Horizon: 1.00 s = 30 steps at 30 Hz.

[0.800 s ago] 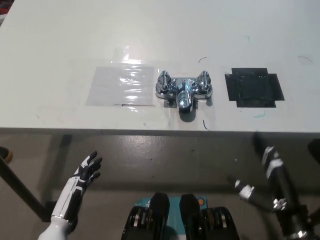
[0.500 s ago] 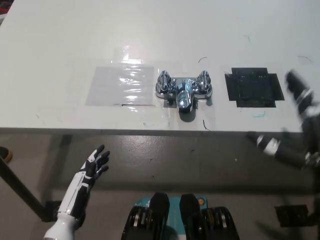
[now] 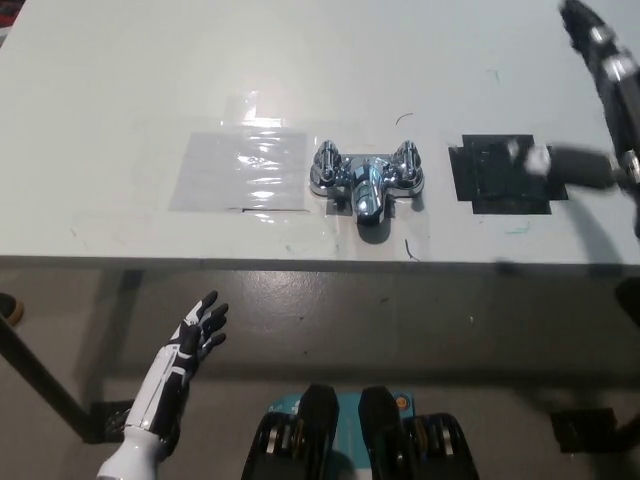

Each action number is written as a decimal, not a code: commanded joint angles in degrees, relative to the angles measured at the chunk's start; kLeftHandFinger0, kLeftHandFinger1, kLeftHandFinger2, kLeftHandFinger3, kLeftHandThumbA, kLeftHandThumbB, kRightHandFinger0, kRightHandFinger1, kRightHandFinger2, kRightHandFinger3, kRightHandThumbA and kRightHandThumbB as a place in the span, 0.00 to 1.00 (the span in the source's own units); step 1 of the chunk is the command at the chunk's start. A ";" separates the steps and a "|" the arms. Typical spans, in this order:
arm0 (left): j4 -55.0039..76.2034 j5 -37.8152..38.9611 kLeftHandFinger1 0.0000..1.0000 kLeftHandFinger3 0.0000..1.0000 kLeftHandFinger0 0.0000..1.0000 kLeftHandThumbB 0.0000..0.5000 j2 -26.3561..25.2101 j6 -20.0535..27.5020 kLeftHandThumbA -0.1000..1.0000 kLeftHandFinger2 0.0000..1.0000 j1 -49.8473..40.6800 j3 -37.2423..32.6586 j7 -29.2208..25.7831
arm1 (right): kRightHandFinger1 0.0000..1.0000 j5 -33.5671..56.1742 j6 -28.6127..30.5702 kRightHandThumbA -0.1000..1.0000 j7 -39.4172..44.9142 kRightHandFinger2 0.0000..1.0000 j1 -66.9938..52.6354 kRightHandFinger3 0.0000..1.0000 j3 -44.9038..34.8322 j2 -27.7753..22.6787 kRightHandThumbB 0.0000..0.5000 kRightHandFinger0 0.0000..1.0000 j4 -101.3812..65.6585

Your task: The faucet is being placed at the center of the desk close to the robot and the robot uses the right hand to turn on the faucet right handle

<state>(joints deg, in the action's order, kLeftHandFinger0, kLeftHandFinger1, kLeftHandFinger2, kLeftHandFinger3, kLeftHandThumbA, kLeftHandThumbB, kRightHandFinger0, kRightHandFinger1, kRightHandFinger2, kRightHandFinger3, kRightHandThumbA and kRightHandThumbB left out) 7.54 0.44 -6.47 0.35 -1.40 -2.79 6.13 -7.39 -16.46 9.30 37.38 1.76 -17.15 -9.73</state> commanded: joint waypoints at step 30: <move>-1.63 -1.17 1.00 1.00 1.00 0.19 -1.38 5.33 1.00 1.00 1.51 -0.85 0.90 | 1.00 -20.40 -9.77 1.00 21.78 1.00 44.85 1.00 33.53 0.96 0.64 1.00 55.86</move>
<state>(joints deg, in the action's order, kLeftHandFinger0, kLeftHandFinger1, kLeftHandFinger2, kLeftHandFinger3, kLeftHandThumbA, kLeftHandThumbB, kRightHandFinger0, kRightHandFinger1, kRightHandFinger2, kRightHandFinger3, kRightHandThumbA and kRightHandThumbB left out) 5.47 -0.26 -7.20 3.43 -0.76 -3.22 6.16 -24.46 -26.12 29.36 76.42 34.03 -17.27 43.67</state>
